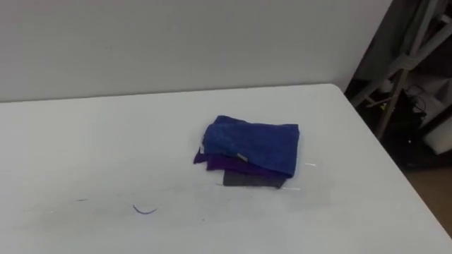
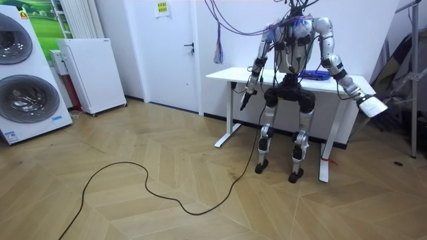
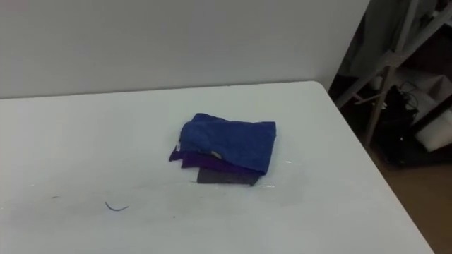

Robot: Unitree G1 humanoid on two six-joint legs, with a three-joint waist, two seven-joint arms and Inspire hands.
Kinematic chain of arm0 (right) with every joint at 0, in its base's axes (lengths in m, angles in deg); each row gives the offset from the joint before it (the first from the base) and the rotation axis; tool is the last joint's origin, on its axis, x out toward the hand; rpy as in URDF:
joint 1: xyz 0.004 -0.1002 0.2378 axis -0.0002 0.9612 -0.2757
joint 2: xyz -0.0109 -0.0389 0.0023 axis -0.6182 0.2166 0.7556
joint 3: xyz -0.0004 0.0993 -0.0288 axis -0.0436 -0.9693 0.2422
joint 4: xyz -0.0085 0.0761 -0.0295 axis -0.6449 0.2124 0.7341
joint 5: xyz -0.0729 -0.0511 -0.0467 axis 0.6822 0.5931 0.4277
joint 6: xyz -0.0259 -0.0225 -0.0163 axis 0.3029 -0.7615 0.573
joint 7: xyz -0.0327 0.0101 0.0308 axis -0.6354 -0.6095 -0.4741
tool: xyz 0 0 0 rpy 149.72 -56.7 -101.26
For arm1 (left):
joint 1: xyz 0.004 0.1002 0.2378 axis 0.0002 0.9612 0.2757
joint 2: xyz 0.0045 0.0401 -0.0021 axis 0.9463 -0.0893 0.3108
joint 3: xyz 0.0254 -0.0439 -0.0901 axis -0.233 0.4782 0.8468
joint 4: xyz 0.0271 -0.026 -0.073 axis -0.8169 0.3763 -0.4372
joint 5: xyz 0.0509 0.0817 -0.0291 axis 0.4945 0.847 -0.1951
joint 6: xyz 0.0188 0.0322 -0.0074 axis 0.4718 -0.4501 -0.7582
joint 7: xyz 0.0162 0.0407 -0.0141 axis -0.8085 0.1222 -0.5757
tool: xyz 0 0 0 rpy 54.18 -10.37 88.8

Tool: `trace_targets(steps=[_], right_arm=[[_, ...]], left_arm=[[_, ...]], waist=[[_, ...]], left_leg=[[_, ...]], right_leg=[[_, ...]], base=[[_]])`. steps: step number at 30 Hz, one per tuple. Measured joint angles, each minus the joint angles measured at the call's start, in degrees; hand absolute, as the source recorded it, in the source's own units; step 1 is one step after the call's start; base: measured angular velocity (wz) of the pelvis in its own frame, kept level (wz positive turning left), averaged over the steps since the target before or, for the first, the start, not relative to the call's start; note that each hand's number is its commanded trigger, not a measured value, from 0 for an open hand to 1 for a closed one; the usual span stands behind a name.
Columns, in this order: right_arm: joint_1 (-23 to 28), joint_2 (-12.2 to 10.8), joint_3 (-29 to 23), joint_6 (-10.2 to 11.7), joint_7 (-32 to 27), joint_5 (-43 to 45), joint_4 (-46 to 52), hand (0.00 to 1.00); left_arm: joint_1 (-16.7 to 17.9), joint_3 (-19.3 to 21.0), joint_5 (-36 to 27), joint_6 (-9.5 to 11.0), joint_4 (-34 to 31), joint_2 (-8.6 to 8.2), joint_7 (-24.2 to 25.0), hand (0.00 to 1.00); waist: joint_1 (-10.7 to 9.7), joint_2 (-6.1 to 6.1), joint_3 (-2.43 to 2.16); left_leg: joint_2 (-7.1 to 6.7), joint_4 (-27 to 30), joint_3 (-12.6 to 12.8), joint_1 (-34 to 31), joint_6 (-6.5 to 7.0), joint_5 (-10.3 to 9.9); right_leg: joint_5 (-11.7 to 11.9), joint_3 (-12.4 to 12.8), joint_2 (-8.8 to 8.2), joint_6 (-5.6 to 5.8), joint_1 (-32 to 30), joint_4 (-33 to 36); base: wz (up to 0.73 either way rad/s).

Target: Wipe table

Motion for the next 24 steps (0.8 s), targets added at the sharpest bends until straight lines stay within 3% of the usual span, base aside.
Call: trace_targets(steps=[4, 7, 10, 12, 15, 19, 24], right_arm=[[0.8, -1.9, 2.0, -1.0, 5.3, -1.3, -6.7, 0.0], [0.8, -2.4, 5.7, -4.0, 12.1, 1.3, -12.6, 0.0], [1.2, -2.6, 12.6, -7.2, 18.0, 11.7, -14.7, 0.0], [0.8, -2.7, 17.1, -8.5, 21.2, 22.3, -14.7, 0.0], [-1.0, -3.0, 21.2, -9.3, 23.4, 35.7, -14.3, 0.0], [-3.0, -3.1, 27.4, -10.3, 25.0, 46.6, -11.1, 0.0], [-4.0, -4.7, 32.6, -10.5, 26.8, 56.3, -6.7, 0.0]], left_arm=[[-0.3, -0.4, -1.0, -0.1, 0.9, -0.2, 0.3, 0.0], [-0.2, -0.3, -0.4, -0.8, 2.2, -0.48, 0.2, 0.0], [-0.5, -0.8, -0.3, -1.5, 2.6, -0.79, 0.1, 0.0], [-1.2, -2.1, 0.3, -1.7, 3.8, -0.72, -0.4, 0.0], [-2.5, -4.2, 1.1, -1.7, 5.7, -0.98, -1.6, 0.0], [-4.0, -7.3, 1.0, -1.8, 7.6, -1.33, -2.7, 0.0], [-4.4, -10.6, 1.4, -2.6, 7.6, -2.26, -3.9, 0.0]], waist=[[0.3, 0.33, -0.11], [0.3, 0.84, -0.3], [0.7, 1.24, -0.32], [2.0, 1.68, -0.4], [3.7, 2.04, -0.31], [6.1, 2.56, -0.22], [8.0, 3.86, 0.16]], left_leg=[[0.4, 0.0, 1.0, 0.1, -0.11, -0.2], [0.49, 0.1, 1.4, -0.3, -0.18, -0.3], [0.47, 0.1, 1.4, -0.2, -0.16, -0.3], [0.47, 0.2, 1.4, -0.1, -0.21, -0.3], [0.46, 0.2, 1.4, -0.2, -0.18, -0.4], [0.46, 0.3, 1.2, -0.1, -0.2, -0.4], [0.49, 0.6, 0.4, -0.3, -0.2, -0.4]], right_leg=[[-0.2, 0.6, 0.29, -0.42, -0.3, 0.1], [-0.1, 0.9, 0.38, -0.57, -0.8, 0.2], [-0.1, 1.0, 0.44, -0.59, -0.8, 0.2], [0.2, 1.2, 0.53, -0.39, -0.8, 0.1], [0.3, 1.0, 0.52, -0.35, -0.8, 0.1], [0.7, 1.0, 0.56, -0.84, -0.6, 0.1], [0.6, -0.1, 0.46, -0.49, 0.3, -0.7]], base=[[-0.1], [-0.06], [-0.02], [-0.07], [0.0], [0.03], [0.11]])
